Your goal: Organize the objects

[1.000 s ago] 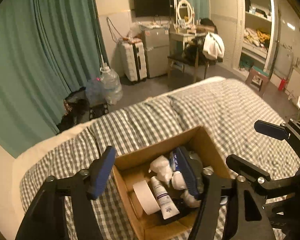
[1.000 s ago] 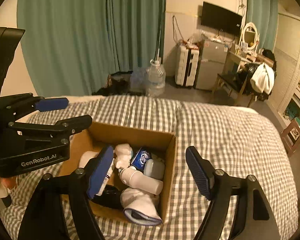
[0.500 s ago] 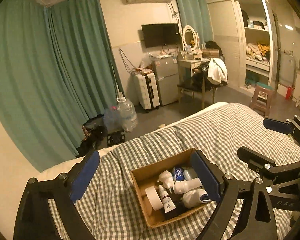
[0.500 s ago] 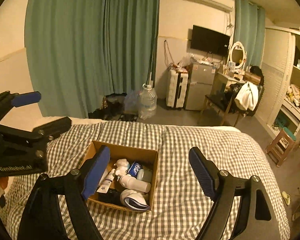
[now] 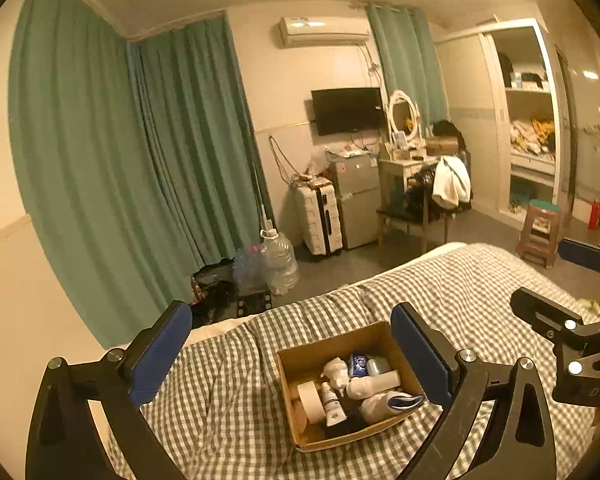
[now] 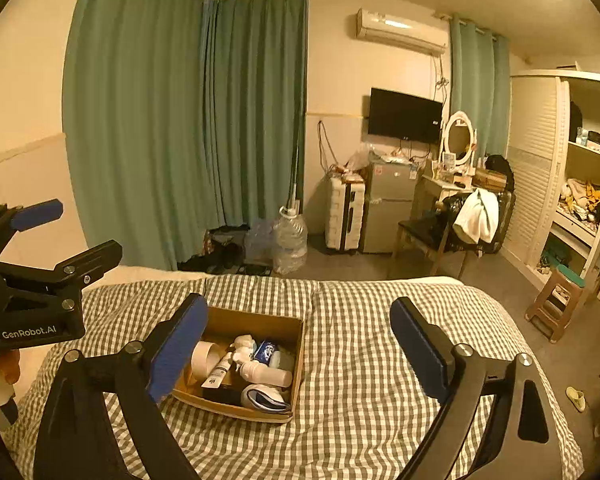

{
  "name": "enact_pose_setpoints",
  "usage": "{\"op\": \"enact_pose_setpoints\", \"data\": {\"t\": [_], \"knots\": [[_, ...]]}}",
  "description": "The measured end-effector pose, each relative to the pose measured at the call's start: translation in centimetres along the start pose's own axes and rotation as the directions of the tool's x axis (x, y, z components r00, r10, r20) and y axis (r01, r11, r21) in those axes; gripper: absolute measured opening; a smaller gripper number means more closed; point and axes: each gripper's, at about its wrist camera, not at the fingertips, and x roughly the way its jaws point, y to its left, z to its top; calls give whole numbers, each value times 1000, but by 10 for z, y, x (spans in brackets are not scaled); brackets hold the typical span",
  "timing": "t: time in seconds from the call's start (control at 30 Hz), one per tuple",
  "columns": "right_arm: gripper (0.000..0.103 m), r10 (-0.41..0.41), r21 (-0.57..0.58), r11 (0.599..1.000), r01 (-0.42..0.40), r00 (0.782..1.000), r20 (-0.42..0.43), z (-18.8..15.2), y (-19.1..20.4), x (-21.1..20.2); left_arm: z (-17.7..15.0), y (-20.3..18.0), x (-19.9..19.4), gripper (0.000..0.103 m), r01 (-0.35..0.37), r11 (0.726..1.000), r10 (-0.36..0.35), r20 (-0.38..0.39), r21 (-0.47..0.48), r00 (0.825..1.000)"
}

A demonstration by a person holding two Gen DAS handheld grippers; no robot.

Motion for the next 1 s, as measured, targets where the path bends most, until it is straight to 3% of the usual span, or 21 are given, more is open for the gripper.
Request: {"op": "enact_pose_setpoints", "data": {"t": [0.37, 0.57, 0.73, 1.0], "knots": [[98, 7, 0, 1000, -7, 998, 66, -24, -8, -29, -38, -9, -29, 103, -8, 999, 10, 63, -43, 998], [98, 11, -16, 1000, -10, 997, 72, -48, -6, -27, -71, 2, -38, 103, -69, 985, 92, 139, -160, 986], [98, 15, -2, 1000, -15, 998, 55, -77, -6, -19, -99, 13, -37, 103, -112, 966, 150, 150, -235, 977], [99, -66, 12, 998, 66, 998, 15, -122, -2, 14, -140, -3, -14, 103, -125, 978, 144, 105, -170, 984]]}}
